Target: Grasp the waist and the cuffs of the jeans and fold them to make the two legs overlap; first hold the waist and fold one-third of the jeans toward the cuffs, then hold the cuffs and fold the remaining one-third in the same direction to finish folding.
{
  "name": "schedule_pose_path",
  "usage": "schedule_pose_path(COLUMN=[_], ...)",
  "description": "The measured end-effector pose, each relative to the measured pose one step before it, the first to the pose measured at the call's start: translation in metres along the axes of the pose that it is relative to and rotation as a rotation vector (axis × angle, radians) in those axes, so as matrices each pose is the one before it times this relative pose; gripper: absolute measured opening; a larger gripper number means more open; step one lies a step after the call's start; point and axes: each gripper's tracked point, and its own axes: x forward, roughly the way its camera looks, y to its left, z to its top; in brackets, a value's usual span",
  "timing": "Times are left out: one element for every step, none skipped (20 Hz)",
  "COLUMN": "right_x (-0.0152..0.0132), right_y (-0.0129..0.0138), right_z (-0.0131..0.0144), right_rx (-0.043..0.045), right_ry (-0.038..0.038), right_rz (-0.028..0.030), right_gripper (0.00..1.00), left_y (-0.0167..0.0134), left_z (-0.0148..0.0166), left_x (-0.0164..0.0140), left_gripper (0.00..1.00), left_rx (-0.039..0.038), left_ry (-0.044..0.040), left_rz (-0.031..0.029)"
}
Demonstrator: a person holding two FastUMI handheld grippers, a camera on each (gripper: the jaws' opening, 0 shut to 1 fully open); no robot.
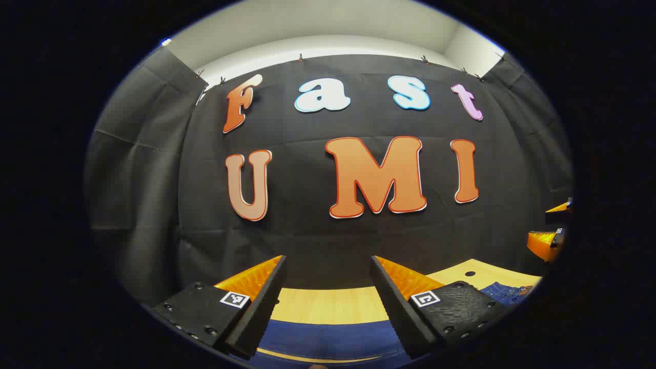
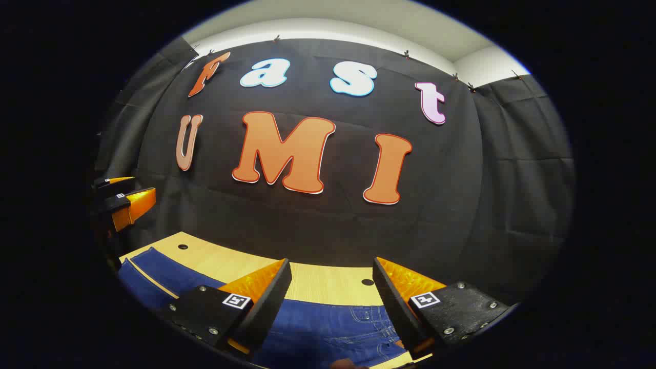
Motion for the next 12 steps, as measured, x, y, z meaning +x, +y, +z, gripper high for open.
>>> schedule_pose_path(right_x=[0.00144,0.00178,0.00123,0.00079,0.00121,0.00045,-0.00045,0.00084,0.00049,0.00153,-0.00033,0.00006], right_y=[0.00554,0.00268,0.00364,0.00187,0.00166,0.00078,0.00126,0.00077,-0.00005,-0.00001,-0.00112,-0.00092], right_z=[-0.00002,0.00004,0.00061,-0.0005,-0.0012,-0.00161,0.00005,0.0,-0.00025,-0.00006,0.00015,-0.00116], right_rx=[0.00275,0.00025,0.00004,-0.00407,-0.00143,0.0033,0.00462,-0.00008,-0.00362,-0.00374,-0.00068,0.00157], right_ry=[0.0049,0.00041,-0.00298,-0.00167,0.00732,0.00192,-0.00157,0.00065,0.00039,-0.00055,-0.00051,0.00066], right_rz=[0.01006,0.0068,0.00854,0.00009,0.00515,0.001,0.00417,-0.00083,-0.0018,-0.0014,-0.0026,0.00009], right_gripper=[0.97,0.98,0.98,0.94,0.98,0.97,0.98,0.98,0.98,0.98,0.98,0.98], left_y=[0.00279,0.00286,0.00252,0.00165,0.00133,0.0023,0.00287,0.00203,0.00269,0.00207,0.00144,-0.00032], left_z=[-0.00083,-0.00173,-0.00079,-0.00159,0.00101,-0.00115,0.00028,-0.002,0.0014,-0.00119,0.00039,-0.00051], left_x=[0.00169,0.00175,-0.00013,-0.00048,-0.0006,-0.00069,-0.00145,0.00074,-0.00026,0.00059,-0.00065,-0.00174], left_gripper=[0.98,1.0,0.98,1.0,0.98,1.0,1.0,1.0,1.0,1.0,1.0,1.0], left_rx=[-0.0049,-0.00031,-0.00022,0.00025,-0.00284,-0.00075,-0.00018,0.00063,0.00082,0.00298,0.00269,0.00178], left_ry=[-0.00038,0.00312,0.00414,0.0017,-0.00068,0.00083,0.00078,-0.00082,-0.00103,0.00033,0.0021,0.00046], left_rz=[0.00698,0.00718,0.00279,0.00332,0.00034,0.00463,0.00387,0.00518,0.00442,0.00582,0.00285,-0.00118])
